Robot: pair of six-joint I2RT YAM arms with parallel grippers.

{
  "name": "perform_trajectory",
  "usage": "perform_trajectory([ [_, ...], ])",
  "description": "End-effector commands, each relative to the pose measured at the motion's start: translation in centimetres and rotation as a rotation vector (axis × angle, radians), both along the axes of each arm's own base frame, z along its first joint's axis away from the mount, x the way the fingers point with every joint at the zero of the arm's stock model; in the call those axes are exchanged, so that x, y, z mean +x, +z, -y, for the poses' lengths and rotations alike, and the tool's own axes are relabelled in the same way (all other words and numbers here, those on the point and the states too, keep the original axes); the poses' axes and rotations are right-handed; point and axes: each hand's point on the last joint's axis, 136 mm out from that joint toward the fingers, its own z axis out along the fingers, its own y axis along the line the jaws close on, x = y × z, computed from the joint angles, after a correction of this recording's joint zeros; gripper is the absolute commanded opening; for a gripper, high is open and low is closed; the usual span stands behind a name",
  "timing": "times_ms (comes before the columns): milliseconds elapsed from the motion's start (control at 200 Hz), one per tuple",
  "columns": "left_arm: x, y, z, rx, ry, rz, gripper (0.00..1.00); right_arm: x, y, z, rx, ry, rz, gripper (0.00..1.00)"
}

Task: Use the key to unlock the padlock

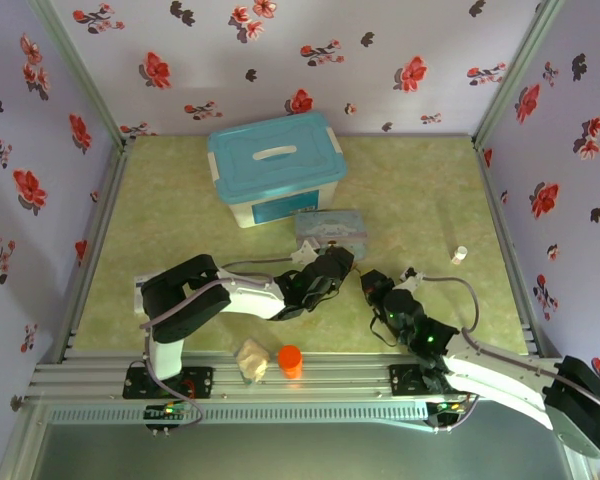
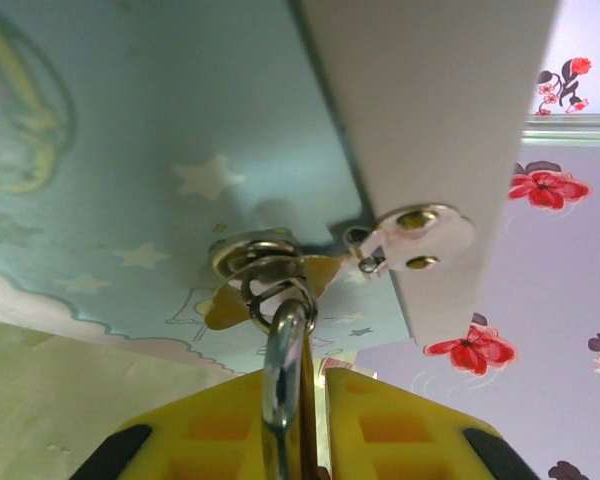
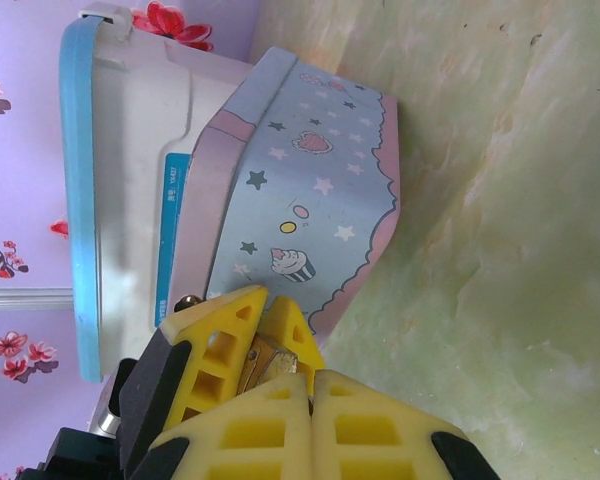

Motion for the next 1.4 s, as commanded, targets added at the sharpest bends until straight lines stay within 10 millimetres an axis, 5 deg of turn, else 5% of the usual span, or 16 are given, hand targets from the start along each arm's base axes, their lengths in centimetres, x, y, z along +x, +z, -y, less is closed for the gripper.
perform_trajectory([
  [0,-1.0,2.5,2.3,-0.090,-0.026,0.000,0.00,0.7,2.0,-0.6,0.020,-0.024,0.036,0.00],
  [630,-2.2,3.9,5.2,-0.205,-0.058,0.032,0.00,1.5,2.7,-3.5,0.134,0.108,0.089,0.00],
  [1095,-2.3,4.9,5.6,-0.211,-0.106,0.082,0.00,1.2,4.3,-2.4,0.186,0.195,0.054,0.00],
  [1265,-2.5,5.4,6.5,-0.220,-0.141,0.086,0.00,1.2,6.4,-4.8,0.167,0.289,0.096,0.00],
  [1395,-2.6,5.7,7.0,-0.249,-0.168,0.105,0.00,1.4,6.1,-5.9,0.295,0.308,0.051,0.00],
])
